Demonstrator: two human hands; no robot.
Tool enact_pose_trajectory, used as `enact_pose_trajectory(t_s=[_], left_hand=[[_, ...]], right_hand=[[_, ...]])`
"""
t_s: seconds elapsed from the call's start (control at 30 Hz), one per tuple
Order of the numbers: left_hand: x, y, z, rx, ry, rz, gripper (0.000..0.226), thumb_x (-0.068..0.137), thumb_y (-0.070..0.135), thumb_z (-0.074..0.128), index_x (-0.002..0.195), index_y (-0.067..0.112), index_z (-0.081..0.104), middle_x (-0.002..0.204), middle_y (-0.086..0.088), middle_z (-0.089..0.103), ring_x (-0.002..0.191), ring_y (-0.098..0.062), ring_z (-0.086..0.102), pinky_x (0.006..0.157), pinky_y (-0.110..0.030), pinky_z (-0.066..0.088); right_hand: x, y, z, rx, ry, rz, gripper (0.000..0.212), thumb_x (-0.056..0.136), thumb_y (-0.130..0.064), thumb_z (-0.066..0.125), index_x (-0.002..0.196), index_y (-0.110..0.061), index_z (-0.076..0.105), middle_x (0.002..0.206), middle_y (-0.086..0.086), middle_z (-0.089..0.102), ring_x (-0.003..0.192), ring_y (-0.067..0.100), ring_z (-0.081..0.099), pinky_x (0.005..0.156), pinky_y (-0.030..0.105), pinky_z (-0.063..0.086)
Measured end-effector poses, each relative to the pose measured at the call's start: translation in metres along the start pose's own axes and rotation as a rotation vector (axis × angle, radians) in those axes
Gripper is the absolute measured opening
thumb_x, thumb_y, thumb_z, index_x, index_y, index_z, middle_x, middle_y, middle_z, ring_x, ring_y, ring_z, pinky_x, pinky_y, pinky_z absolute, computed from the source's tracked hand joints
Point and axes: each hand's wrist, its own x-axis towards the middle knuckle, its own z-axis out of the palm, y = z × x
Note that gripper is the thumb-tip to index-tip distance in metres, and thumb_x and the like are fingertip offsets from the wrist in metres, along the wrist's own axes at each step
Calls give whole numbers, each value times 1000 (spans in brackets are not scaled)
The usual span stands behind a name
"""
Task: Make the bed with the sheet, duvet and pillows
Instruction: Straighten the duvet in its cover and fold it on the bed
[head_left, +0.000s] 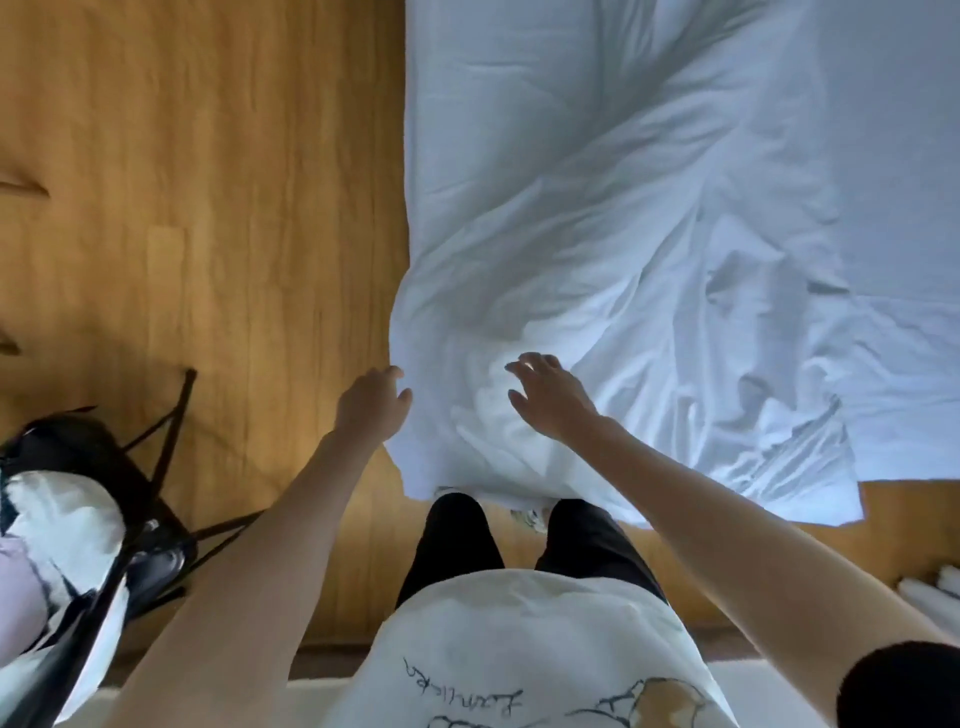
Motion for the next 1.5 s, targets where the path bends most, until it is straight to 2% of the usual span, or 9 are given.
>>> enact_pose_trajectory(t_s=[0.13,0.33,0.5,0.67,0.9,1.1,1.2,1.4,1.5], left_hand=[[86,12,-6,-22,110,16,45,99,32,43,140,14,41,134,-10,48,119,-27,50,93,-38,43],[222,28,14,-69,191,148,59,92,32,56,144,16,33,149,-5,34,134,-25,36,103,-38,38],[293,31,12,-92,161,308,71,76,46,72,136,18,43,133,-3,51,121,-25,50,90,-31,40],[270,27,20,-1,-110,152,94,68,71,65,143,27,29,128,-4,57,111,-29,57,82,-31,40],[165,15,71,104,-413,80,61,87,64,46,133,24,50,133,-7,57,120,-27,54,84,-31,39],[113,22,102,59,-125,208,44,83,49,63,107,13,69,119,-10,55,116,-29,48,93,-35,38],[109,25,104,11,-191,180,45,82,50,62,109,14,64,112,-8,61,106,-31,57,81,-34,41],[104,22,116,-342,-499,-11,87,60,82,55,127,27,45,112,9,56,107,-22,56,89,-36,43],[71,34,118,-517,-602,43,51,75,63,66,115,34,53,107,14,58,98,-11,55,85,-28,41]], right_hand=[[127,1,-31,-224,138,-266,53,93,-29,57,139,-6,45,144,20,41,134,36,36,107,45,33],[293,18,-62,-651,76,-250,98,77,-63,63,150,-14,18,150,19,29,141,35,22,116,47,13],[340,42,-66,-602,-148,-87,100,61,-77,66,137,-19,38,130,11,52,118,31,52,92,37,38],[320,52,-52,-405,-340,-75,79,58,-80,64,112,-24,52,117,3,59,96,25,52,81,34,39],[249,50,-43,-513,-459,-185,51,69,-71,65,88,-25,58,92,0,65,78,22,54,71,27,38],[201,46,-34,-649,-449,-291,55,76,-75,54,96,-25,63,105,5,61,91,24,56,74,28,34],[197,57,-28,-642,-488,-232,55,75,-76,55,94,-24,57,104,3,66,93,25,61,76,30,42],[162,62,-19,-609,-208,-256,67,66,-77,62,100,-19,56,81,1,55,77,25,56,66,30,39],[128,67,-21,-615,-104,-278,70,67,-78,60,105,-20,52,74,1,53,70,26,53,65,30,33]])
